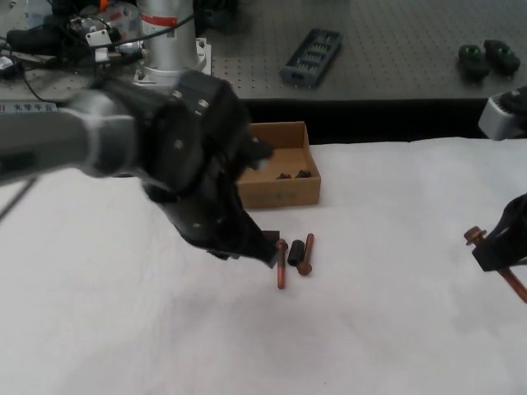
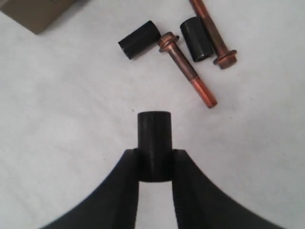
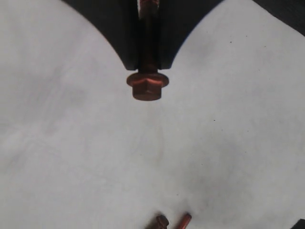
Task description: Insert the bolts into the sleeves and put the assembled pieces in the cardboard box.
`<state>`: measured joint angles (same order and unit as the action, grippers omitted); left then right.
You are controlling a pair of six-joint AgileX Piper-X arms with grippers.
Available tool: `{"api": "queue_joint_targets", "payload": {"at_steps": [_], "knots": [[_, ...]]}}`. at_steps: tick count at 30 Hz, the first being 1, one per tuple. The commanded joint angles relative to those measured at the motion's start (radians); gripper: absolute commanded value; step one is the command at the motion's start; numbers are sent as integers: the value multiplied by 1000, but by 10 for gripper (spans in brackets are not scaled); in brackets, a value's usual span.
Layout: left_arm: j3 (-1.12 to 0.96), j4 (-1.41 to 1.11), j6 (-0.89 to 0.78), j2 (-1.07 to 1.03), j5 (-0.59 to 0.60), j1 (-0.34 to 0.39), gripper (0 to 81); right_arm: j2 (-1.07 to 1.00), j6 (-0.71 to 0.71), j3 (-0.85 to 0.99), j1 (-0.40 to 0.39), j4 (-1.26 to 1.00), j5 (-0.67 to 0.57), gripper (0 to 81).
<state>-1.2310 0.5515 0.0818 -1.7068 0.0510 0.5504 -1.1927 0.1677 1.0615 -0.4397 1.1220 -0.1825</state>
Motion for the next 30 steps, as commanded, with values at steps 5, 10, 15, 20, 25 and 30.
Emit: {"api": "queue_joint_targets", "payload": {"at_steps": [5, 10, 15, 20, 25, 30], "knots": [[163, -110, -60, 180, 186, -7, 6, -6, -73, 3, 6, -168, -98, 29], [316, -325, -60, 320, 489, -7, 6, -54, -232, 2, 6, -348, -310, 29], [408, -471, -135, 404, 677, -7, 6, -109, -409, 2, 6, -536, -507, 29], [437, -577, -216, 415, 733, -7, 6, -139, -571, 2, 6, -727, -613, 29], [438, -729, -304, 415, 747, -7, 6, -139, -640, -1, 6, -793, -642, 29], [438, -840, -394, 415, 747, -7, 6, -139, -646, -1, -29, -798, -639, 29]]}}
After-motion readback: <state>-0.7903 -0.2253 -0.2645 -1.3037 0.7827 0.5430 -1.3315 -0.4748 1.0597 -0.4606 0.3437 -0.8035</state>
